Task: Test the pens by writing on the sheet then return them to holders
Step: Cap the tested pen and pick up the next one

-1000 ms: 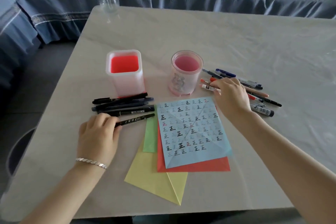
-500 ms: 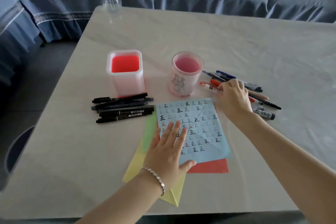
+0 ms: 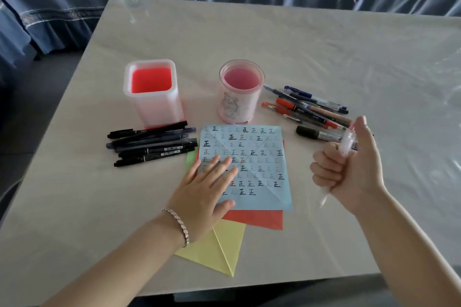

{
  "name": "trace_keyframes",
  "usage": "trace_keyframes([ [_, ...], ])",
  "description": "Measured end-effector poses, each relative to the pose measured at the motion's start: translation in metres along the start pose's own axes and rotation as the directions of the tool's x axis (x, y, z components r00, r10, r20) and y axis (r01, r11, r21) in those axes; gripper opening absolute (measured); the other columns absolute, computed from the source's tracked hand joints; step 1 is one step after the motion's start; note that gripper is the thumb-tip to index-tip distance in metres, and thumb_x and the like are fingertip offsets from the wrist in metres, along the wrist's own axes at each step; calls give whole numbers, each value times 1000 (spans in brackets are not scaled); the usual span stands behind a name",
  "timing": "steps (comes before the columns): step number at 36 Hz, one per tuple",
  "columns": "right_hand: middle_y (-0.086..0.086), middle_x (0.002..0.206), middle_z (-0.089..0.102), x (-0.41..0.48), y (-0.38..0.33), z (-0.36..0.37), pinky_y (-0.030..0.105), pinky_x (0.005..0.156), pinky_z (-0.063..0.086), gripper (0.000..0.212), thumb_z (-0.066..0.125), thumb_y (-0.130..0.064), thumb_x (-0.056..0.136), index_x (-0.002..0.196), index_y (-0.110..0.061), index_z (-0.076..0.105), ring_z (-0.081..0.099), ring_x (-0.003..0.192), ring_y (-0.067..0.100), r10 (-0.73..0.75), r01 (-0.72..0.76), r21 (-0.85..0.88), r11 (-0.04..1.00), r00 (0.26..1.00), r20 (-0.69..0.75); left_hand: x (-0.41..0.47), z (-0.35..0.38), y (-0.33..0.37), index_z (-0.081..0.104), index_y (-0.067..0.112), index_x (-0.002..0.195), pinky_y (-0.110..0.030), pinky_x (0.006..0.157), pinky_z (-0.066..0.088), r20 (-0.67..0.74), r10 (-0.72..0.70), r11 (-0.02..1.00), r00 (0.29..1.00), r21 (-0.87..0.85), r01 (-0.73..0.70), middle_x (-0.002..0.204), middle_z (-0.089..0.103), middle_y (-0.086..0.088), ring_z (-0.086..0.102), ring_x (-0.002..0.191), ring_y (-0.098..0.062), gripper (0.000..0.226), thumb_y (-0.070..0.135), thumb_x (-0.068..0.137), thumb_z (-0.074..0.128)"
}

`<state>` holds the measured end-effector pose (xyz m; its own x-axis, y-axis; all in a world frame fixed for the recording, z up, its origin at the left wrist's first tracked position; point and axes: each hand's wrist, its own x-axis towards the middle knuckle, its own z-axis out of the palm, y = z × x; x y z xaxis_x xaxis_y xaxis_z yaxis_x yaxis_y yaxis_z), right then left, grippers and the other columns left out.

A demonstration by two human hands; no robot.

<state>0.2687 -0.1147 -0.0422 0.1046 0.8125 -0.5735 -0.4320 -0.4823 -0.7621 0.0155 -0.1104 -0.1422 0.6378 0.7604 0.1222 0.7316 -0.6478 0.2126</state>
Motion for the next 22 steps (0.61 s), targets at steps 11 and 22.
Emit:
trace_keyframes([
  [11, -6, 36, 13, -10, 11, 26, 20, 41, 5, 43, 38, -52, 54, 34, -20, 19, 10, 33, 10, -101, 117, 221, 968, 991, -84, 9, 11, 28, 44, 18, 129, -44, 105, 19, -50, -130, 988, 990, -90, 125, 139, 47, -8, 40, 129, -22, 56, 47, 82, 39],
  [22, -1, 44, 38, -7, 22, 26, 26, 57, 45, 51, 42, -23, 91, 41, -14, 47, 47, 44, 14, -189, 243, 465, 851, 969, -161, 10, 11, 30, 60, 26, 121, -44, 106, 21, -49, -164, 979, 985, -127, 157, 136, 50, -6, 43, 128, -23, 49, 47, 82, 41],
])
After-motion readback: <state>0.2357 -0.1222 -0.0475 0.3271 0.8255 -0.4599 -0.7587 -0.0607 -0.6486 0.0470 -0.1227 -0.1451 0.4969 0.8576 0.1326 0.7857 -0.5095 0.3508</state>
